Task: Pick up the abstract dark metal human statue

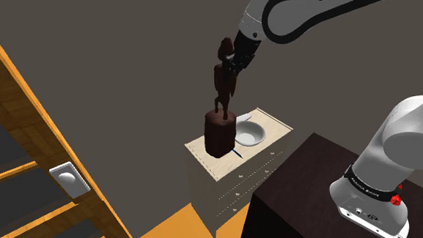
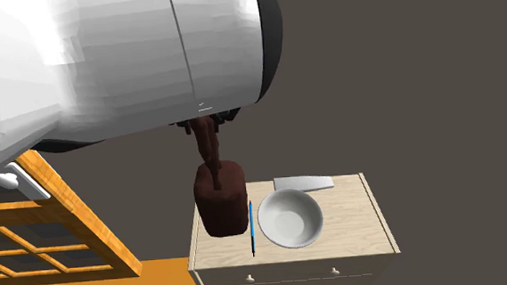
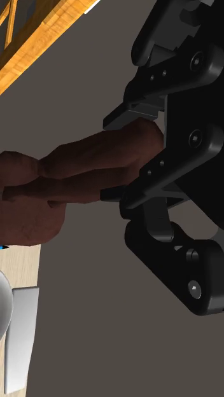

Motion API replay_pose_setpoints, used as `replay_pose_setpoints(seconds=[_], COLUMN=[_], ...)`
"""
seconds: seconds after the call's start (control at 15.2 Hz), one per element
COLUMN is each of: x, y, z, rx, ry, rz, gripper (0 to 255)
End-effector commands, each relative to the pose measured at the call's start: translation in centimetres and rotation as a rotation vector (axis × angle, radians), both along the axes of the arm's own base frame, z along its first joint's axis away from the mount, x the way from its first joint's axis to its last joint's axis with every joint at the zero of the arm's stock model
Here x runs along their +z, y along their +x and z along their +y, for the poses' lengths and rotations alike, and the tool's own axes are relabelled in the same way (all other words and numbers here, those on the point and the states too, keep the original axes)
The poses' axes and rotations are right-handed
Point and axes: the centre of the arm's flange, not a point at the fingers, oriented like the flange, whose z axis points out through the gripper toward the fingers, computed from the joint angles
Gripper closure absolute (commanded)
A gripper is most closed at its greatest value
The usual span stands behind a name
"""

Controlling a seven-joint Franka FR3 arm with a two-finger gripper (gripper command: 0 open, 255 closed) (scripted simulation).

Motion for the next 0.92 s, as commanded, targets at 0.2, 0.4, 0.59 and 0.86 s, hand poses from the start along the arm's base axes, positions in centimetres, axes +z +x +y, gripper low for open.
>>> replay_pose_setpoints(seconds=[0.2, 0.4, 0.59, 0.86], x=[0.4, 2.0, 3.5, 5.7], y=[0.0, 0.0, 0.0, 0.0], z=[0.1, 0.1, 0.1, 0.1], rx=[0.000, 0.000, 0.000, 0.000], ry=[0.000, 0.000, 0.000, 0.000], rz=[0.001, 0.001, 0.001, 0.001], gripper=[255, 255, 255, 255])
